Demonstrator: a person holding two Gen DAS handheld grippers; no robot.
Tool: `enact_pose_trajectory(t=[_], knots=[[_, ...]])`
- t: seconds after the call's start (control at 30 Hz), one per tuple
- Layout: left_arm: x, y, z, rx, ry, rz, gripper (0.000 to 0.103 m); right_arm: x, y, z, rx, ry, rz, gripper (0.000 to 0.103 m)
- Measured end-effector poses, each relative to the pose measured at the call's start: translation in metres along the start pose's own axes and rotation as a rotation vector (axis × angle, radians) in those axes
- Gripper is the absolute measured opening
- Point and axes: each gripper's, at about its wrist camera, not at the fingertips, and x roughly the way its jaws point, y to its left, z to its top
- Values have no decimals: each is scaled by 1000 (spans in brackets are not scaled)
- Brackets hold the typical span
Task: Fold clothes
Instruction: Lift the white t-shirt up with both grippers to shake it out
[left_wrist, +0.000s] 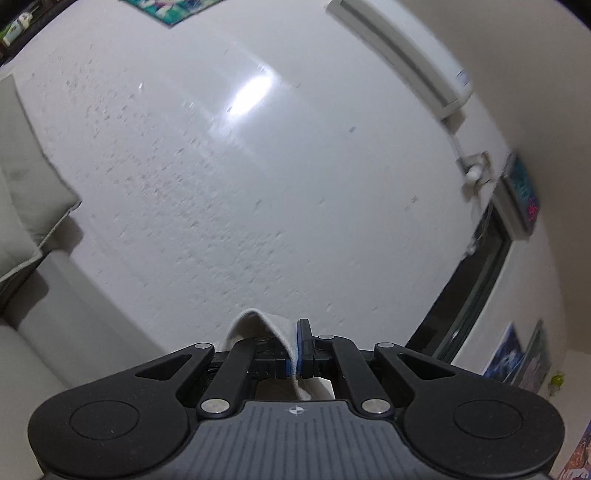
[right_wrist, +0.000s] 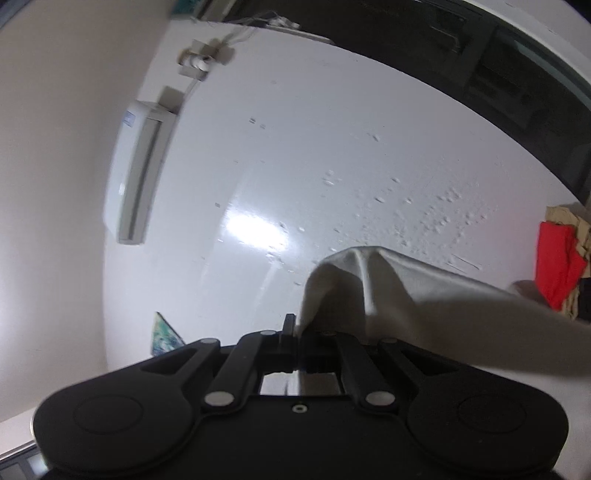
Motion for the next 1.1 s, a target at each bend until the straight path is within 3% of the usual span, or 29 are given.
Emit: enact_pose_trajectory(t=[0.13, 0.23, 0.27, 0.33, 0.37, 0.5, 0.57, 0.67, 0.87, 1.0, 1.1], knots=[[83, 60, -19, -16, 187, 148, 1, 60, -49, -15, 42, 96, -160, 2], [161, 103, -36, -26, 342, 307, 1, 127, -101, -35, 55, 193, -312, 2], [181, 111, -39, -23, 364, 345, 1, 151, -117, -42, 39, 218, -364, 2], [199, 101, -31, 26, 323, 324, 1, 192, -134, -41, 10, 242, -426, 2], [206, 94, -25, 54, 295, 304, 1, 201, -134, -36, 4, 228, -409, 2], [196, 56, -7, 206, 155, 187, 1, 207, -104, -3, -100, 115, -290, 2], [195, 57, -14, 237, 149, 171, 2, 195, -97, 2, -152, 81, -262, 2], [197, 78, -48, 254, 183, 197, 2, 181, -120, -12, -162, 103, -285, 2], [197, 183, -147, 218, 379, 397, 2, 179, -232, -88, -30, 270, -466, 2], [189, 258, -214, 121, 514, 551, 1, 169, -310, -147, 86, 381, -595, 2], [176, 299, -250, 32, 579, 629, 1, 150, -335, -181, 127, 463, -672, 2]])
